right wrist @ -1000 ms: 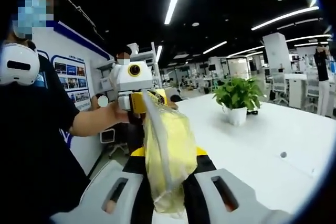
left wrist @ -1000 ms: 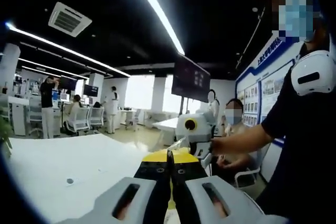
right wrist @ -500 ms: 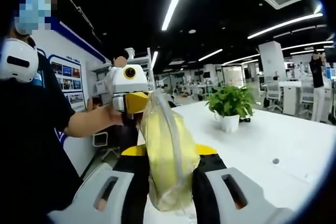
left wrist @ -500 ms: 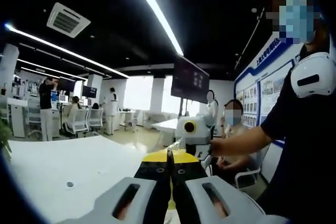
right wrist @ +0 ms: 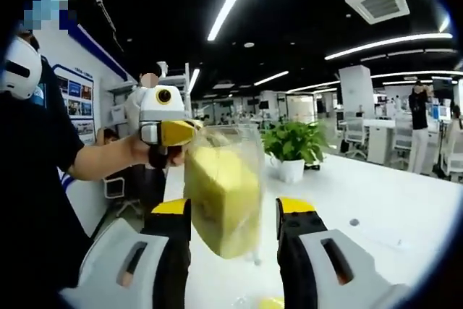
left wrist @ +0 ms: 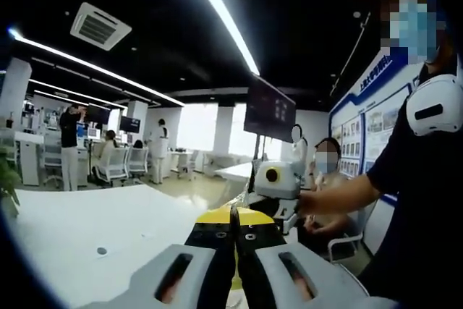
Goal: Compare the silicone blocks by pressing each to a similar depth, holding the contact briefly, and releasing to observe deformation and rebound differences across the visible hardness samples.
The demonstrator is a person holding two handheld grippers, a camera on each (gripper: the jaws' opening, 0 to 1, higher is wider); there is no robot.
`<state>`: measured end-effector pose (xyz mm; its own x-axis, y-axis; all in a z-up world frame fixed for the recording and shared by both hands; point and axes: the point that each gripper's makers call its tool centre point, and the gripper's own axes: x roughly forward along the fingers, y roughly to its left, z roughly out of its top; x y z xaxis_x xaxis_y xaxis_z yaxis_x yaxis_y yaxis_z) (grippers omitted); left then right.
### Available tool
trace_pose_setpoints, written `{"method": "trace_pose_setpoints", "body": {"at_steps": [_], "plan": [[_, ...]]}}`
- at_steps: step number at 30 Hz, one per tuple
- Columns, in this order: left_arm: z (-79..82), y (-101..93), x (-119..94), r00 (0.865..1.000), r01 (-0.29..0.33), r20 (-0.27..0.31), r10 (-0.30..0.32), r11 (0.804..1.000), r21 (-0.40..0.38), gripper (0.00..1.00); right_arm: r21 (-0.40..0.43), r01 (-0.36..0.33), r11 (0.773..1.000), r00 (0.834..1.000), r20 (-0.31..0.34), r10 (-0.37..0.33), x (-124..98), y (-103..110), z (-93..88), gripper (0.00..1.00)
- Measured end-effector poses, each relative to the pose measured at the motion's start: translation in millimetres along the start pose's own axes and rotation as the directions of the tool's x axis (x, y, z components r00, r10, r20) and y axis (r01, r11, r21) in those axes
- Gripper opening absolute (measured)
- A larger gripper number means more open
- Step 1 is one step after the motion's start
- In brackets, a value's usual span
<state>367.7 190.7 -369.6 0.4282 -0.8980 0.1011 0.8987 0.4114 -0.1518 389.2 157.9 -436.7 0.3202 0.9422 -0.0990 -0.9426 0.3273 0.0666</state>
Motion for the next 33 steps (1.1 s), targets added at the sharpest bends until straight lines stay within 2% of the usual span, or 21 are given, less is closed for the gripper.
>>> {"method": "trace_pose_setpoints", "body": {"at_steps": [3, 6, 11, 17, 19, 25, 28, 31, 33], "plan": [[-0.5, 4.2, -3, 1.0, -0.012, 0.003, 0.012, 1.0, -0.006, 0.0, -0.026, 0.06, 0.998, 0.998, 0.003, -0.06, -4, -9, 0.2, 0.51], [-0.3, 7.7, -6, 1.0, -0.024, 0.007, 0.024, 1.0, -0.008, 0.0, -0.07, 0.099, 0.993, 0.995, -0.018, -0.1, -8, -13, -4.6, 0.5], [-0.7, 13.2, -10, 0.999, -0.038, 0.013, 0.038, 0.999, -0.016, 0.0, -0.079, 0.129, 0.989, 0.991, -0.027, -0.131, -12, -14, -13.3, 0.52], [-2.9, 19.8, -15, 0.998, -0.056, 0.014, 0.056, 0.998, -0.022, 0.0, -0.075, 0.209, 0.975, 0.978, -0.011, -0.211, -24, -21, -23.1, 0.53], [-4.3, 22.8, -17, 0.998, -0.064, 0.014, 0.064, 0.998, -0.026, 0.0, -0.067, 0.246, 0.967, 0.969, 0.017, -0.245, -30, -24, -23.5, 0.53], [-9.2, 34.4, -23, 0.995, -0.099, 0.016, 0.1, 0.994, -0.038, 0.0, -0.035, 0.322, 0.946, 0.947, 0.017, -0.321, -51, -31, -39.8, 0.52], [-10.6, 38.4, -25, 0.993, -0.113, 0.019, 0.114, 0.993, -0.043, 0.0, -0.026, 0.389, 0.921, 0.921, 0.048, -0.387, -66, -36, -44.6, 0.52], [-11.1, 40.9, -27, 0.992, -0.121, 0.021, 0.122, 0.992, -0.046, 0.0, -0.026, 0.422, 0.906, 0.906, 0.052, -0.42, -77, -36, -55.4, 0.52], [-11.6, 43.0, -29, 0.991, -0.128, 0.024, 0.129, 0.99, -0.051, 0.0, 0.024, 0.445, 0.895, 0.895, 0.024, -0.445, -88, -35, -71.1, 0.52]]}}
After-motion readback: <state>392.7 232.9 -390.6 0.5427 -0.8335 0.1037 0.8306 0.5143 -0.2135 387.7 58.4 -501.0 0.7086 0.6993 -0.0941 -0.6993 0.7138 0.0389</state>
